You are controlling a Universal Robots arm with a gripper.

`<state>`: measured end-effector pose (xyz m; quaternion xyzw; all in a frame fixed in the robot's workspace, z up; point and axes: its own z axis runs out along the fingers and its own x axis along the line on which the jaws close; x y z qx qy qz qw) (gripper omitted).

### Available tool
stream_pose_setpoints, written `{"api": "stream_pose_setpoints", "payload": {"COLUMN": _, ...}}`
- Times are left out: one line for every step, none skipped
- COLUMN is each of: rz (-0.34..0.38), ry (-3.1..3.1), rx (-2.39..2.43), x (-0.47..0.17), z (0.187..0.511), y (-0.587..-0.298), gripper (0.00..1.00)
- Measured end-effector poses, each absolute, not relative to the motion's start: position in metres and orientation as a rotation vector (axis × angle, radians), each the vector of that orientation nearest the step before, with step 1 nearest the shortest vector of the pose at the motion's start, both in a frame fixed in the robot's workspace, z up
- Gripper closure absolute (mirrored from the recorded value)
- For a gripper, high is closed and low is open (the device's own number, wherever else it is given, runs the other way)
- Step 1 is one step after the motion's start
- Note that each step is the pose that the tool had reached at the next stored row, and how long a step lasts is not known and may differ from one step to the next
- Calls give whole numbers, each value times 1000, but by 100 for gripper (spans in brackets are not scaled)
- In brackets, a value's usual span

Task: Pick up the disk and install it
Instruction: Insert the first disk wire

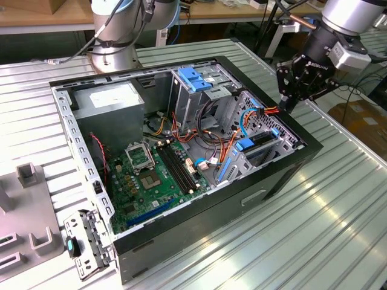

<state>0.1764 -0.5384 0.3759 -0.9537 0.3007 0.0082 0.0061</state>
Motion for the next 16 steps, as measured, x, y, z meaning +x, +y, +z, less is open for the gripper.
{"api": "stream_pose_setpoints", "payload": {"rz": 25, "ry": 932, "rx": -2986, "x": 176, "z": 375, "y": -536, "gripper": 76}}
{"api": "stream_pose_setpoints", "payload": {"rz": 25, "ry": 923, "rx": -2988, "x": 176, "z": 374, "y": -535, "gripper": 76}}
{"api": "stream_pose_setpoints", "payload": {"rz": 25, "ry": 911, "rx": -2991, "x": 176, "z": 373, "y": -534, "gripper": 76}}
{"api": "stream_pose_setpoints", "payload": {"rz": 25, "ry": 897, "rx": -2995, "x": 176, "z": 373, "y": -534, "gripper": 76}}
{"api": "stream_pose_setpoints", "payload": {"rz": 25, "ry": 881, "rx": -3000, "x": 176, "z": 372, "y": -533, "gripper": 76}}
{"api": "stream_pose_setpoints", "payload": {"rz": 25, "ry": 864, "rx": -3005, "x": 176, "z": 372, "y": -532, "gripper": 76}}
{"api": "stream_pose_setpoints", "payload": {"rz": 25, "ry": 848, "rx": -3010, "x": 176, "z": 372, "y": -532, "gripper": 76}}
{"api": "stream_pose_setpoints", "payload": {"rz": 25, "ry": 835, "rx": -3013, "x": 176, "z": 371, "y": -531, "gripper": 76}}
{"api": "stream_pose_setpoints", "payload": {"rz": 25, "ry": 822, "rx": -3017, "x": 176, "z": 371, "y": -530, "gripper": 76}}
{"api": "stream_pose_setpoints", "payload": {"rz": 25, "ry": 807, "rx": -3021, "x": 176, "z": 370, "y": -529, "gripper": 76}}
{"api": "stream_pose_setpoints", "payload": {"rz": 25, "ry": 797, "rx": -3024, "x": 176, "z": 370, "y": -529, "gripper": 76}}
{"api": "stream_pose_setpoints", "payload": {"rz": 25, "ry": 784, "rx": -3027, "x": 176, "z": 369, "y": -529, "gripper": 76}}
{"api": "stream_pose_setpoints", "payload": {"rz": 25, "ry": 778, "rx": -3029, "x": 176, "z": 369, "y": -529, "gripper": 76}}
{"api": "stream_pose_setpoints", "payload": {"rz": 25, "ry": 774, "rx": -3030, "x": 176, "z": 369, "y": -529, "gripper": 76}}
{"api": "stream_pose_setpoints", "payload": {"rz": 24, "ry": 772, "rx": -3031, "x": 176, "z": 369, "y": -529, "gripper": 76}}
{"api": "stream_pose_setpoints", "payload": {"rz": 24, "ry": 772, "rx": -3030, "x": 176, "z": 368, "y": -529, "gripper": 76}}
